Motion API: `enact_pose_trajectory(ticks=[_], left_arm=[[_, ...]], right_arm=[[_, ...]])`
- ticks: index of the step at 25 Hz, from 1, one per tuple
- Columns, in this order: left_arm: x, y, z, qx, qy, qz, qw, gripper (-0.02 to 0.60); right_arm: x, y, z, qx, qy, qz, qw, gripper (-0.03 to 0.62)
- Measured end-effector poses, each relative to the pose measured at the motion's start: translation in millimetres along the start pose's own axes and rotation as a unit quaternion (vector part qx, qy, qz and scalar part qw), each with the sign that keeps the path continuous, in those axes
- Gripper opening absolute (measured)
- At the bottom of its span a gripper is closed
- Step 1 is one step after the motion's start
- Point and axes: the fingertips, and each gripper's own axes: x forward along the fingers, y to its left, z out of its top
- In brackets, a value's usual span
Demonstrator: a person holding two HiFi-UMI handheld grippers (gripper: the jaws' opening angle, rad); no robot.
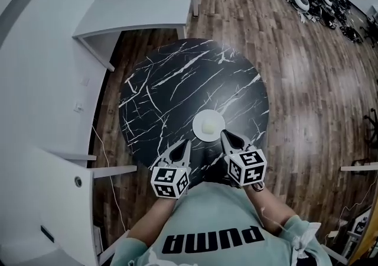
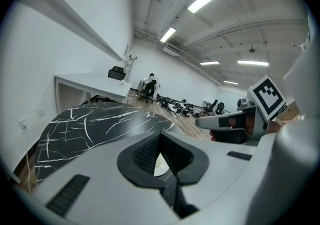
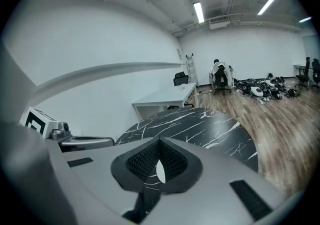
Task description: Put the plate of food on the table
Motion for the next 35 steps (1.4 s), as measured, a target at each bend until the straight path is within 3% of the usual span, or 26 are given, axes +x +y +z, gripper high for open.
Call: enact_pose_trajectory(ticks=[12, 28, 35], left_arm=[[-70, -21, 25, 0.05, -0.046, -0.026, 0.9973, 0.006], [-158, -65, -1, 0.086, -0.062, -0.089, 0.9904, 0.007], [-174, -84, -7, 0.086, -0.065, -0.106, 0.9884, 0.006]], right_arm=[[-53, 58, 2, -0.029, -0.049, -0.021, 0.998, 0.009], [-129, 122, -32, -0.029, -0.071, -0.071, 0.995, 0.009], [-158, 128, -44, -0.03, -0.07, -0.086, 0.993, 0.009]])
